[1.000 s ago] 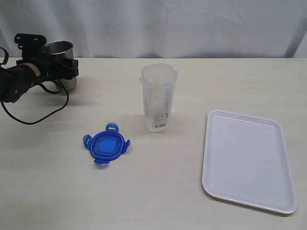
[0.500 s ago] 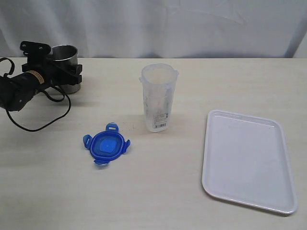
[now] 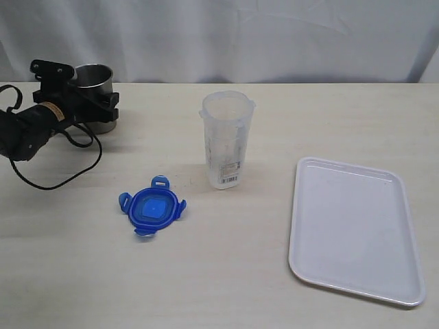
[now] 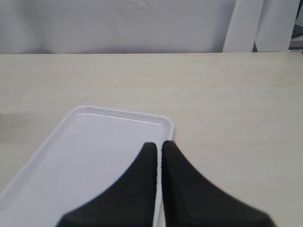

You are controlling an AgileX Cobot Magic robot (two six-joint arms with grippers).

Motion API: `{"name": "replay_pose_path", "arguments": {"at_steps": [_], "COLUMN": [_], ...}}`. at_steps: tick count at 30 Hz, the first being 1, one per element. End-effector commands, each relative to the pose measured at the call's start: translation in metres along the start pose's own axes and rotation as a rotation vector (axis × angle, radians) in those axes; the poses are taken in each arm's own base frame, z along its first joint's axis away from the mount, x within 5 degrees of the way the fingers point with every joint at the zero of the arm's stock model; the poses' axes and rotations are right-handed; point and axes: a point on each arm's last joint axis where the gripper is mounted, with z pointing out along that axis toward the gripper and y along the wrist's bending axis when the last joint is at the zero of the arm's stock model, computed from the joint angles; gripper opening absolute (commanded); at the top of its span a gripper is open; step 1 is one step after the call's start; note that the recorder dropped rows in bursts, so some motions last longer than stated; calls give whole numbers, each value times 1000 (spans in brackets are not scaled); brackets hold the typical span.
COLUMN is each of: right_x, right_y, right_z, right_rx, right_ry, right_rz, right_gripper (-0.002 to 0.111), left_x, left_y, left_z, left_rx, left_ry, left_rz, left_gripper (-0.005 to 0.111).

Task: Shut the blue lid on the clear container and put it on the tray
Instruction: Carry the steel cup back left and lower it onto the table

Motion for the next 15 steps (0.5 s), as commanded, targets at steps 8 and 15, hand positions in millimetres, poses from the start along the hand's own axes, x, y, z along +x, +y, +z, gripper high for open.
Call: {"name": "replay_pose_path", "arguments": {"at_steps": [8, 15], "right_x": [1, 1], "right_y": [0, 0], "right_z": [0, 0], "right_rx": [-3, -3], "right_ry": [0, 0], "right_rz": [5, 5], "right_gripper": [4, 4], "left_x": [-4, 8], "left_y": [2, 1], "left_z": [2, 5], "left_rx": [-4, 1], "left_ry": [-100, -83], "left_rz": [5, -2], "left_gripper": [0, 0]}}
